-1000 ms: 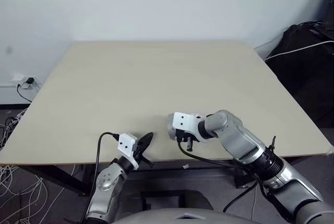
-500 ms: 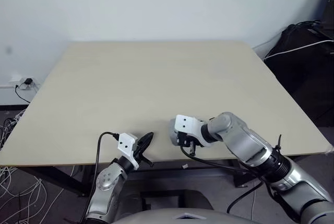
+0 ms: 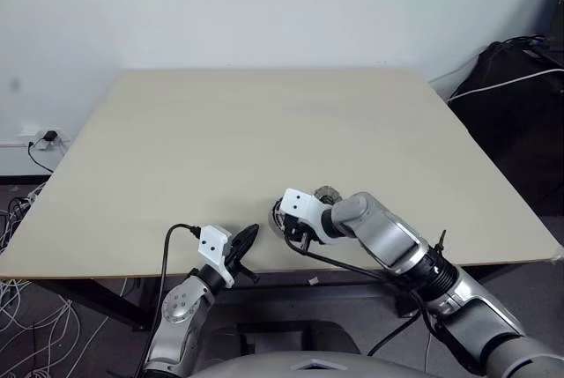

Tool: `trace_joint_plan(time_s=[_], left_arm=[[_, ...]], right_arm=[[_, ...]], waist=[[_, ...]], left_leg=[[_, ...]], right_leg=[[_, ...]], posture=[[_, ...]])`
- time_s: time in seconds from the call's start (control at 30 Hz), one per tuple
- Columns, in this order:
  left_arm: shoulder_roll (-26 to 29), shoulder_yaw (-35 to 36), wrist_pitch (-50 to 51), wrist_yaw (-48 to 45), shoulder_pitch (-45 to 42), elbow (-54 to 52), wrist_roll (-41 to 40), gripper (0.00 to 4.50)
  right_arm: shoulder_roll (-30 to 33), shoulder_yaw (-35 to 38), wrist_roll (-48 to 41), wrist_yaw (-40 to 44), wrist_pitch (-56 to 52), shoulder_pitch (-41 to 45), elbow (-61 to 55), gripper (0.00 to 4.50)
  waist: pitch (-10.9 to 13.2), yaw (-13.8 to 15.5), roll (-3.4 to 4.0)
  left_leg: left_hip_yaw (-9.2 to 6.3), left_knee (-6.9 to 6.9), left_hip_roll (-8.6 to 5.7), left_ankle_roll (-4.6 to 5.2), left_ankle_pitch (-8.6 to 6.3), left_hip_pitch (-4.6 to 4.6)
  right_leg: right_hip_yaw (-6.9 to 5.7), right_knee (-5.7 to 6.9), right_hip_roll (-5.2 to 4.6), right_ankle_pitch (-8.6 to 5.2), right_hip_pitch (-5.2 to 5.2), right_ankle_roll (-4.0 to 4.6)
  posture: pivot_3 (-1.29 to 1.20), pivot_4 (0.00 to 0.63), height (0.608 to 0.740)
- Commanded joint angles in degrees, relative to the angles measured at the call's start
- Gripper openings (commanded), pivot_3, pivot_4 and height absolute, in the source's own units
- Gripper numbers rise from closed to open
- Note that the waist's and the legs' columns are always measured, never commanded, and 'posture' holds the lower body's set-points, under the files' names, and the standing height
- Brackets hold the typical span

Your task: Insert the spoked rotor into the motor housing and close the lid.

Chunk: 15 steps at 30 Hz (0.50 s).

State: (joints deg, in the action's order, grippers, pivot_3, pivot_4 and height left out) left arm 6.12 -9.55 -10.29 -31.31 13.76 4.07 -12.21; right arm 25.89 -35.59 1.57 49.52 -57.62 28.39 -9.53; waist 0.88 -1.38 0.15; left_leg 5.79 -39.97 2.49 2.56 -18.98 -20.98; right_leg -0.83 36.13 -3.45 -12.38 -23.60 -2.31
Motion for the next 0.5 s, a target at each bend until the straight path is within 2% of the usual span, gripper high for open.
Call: trace_joint_plan(time_s=[0.03, 0.07, 0.2, 0.5], left_arm=[[-0.24, 0.36, -1.40, -0.42, -0.61, -0.42, -0.65, 0.00], [-0.24, 0.38, -1.52, -0.47, -0.65, -0.21, -0.68, 0.00], [-0.26, 0.46, -1.88, -0.72, -0.80, 0.51, -0.80, 0.00], [-0.29, 0.81, -2.65, -1.38, -1.20, 1.85, -0.96, 0.00]], right_arm=[[-0.39, 1.46, -0.18, -1.33, 1.21, 2.30, -0.91, 0.10], [-0.45, 1.50, -0.33, -1.36, 1.21, 2.32, -0.99, 0.81], [-0.53, 1.60, -1.35, -1.26, 1.30, 2.24, -1.87, 1.98], [-0.54, 2.80, -6.05, -0.63, 0.09, 2.05, -4.53, 1.98]], waist=[[0.00, -0.02, 0.00], [0.00, -0.06, 0.01], [-0.02, -0.12, 0.01], [-0.02, -0.15, 0.01]], left_leg=[[0.01, 0.00, 0.00, 0.00, 0.00, 0.00], [0.00, 0.00, 0.00, 0.00, 0.00, 0.00], [0.01, 0.00, 0.00, 0.00, 0.00, 0.02], [0.00, 0.00, 0.01, 0.01, 0.00, 0.02]], right_leg=[[0.00, 0.00, 0.00, 0.01, 0.00, -0.01], [0.00, 0.00, 0.00, 0.01, 0.00, -0.02], [0.00, 0.00, 0.00, 0.02, 0.01, -0.04], [0.01, -0.01, 0.00, 0.02, 0.02, -0.04]], posture=[[0.00, 0.000, 0.740], [0.00, 0.000, 0.740], [0.00, 0.000, 0.740], [0.00, 0.000, 0.740]])
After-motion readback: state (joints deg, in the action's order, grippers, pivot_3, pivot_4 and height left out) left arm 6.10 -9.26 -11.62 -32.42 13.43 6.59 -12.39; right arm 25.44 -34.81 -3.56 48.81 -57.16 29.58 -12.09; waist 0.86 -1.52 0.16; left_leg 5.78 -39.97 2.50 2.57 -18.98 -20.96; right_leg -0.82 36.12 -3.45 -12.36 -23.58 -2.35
